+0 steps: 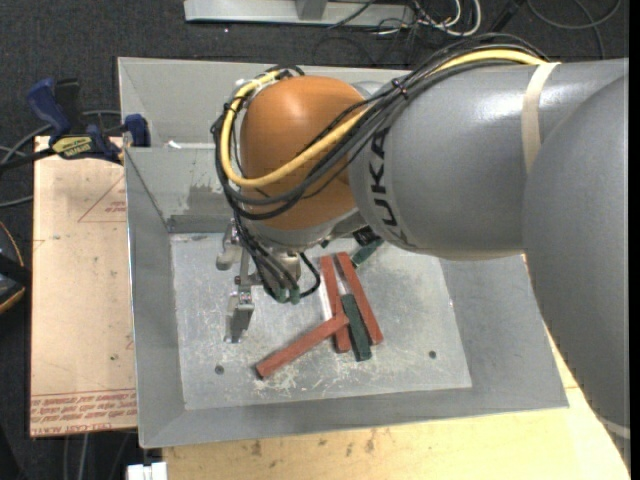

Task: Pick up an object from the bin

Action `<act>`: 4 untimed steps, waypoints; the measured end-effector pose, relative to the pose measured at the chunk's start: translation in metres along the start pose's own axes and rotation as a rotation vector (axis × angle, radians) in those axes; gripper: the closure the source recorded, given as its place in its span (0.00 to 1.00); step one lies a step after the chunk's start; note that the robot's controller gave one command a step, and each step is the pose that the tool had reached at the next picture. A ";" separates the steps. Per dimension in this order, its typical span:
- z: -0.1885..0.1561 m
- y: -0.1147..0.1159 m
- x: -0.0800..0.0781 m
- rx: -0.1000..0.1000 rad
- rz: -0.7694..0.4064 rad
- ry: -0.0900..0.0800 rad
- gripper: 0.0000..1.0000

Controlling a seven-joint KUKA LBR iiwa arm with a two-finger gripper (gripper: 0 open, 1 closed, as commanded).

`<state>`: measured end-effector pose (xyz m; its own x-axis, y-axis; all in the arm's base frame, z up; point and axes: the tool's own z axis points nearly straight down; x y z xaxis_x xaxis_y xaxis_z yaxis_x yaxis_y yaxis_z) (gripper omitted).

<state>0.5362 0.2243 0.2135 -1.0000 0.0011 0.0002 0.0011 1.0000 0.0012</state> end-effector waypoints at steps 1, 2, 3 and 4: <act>0.000 0.000 0.000 0.000 0.000 0.000 0.00; 0.005 -0.045 0.010 -0.001 0.000 -0.001 0.00; 0.046 -0.065 0.017 0.001 0.030 -0.008 0.00; 0.137 -0.116 0.033 -0.005 0.021 -0.018 1.00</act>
Offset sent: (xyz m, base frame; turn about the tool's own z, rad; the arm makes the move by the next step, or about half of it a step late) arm -0.0217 -0.1109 -0.0111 0.0132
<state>0.5027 0.1085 0.0765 -0.9996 0.0221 -0.0180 0.0220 0.9997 0.0064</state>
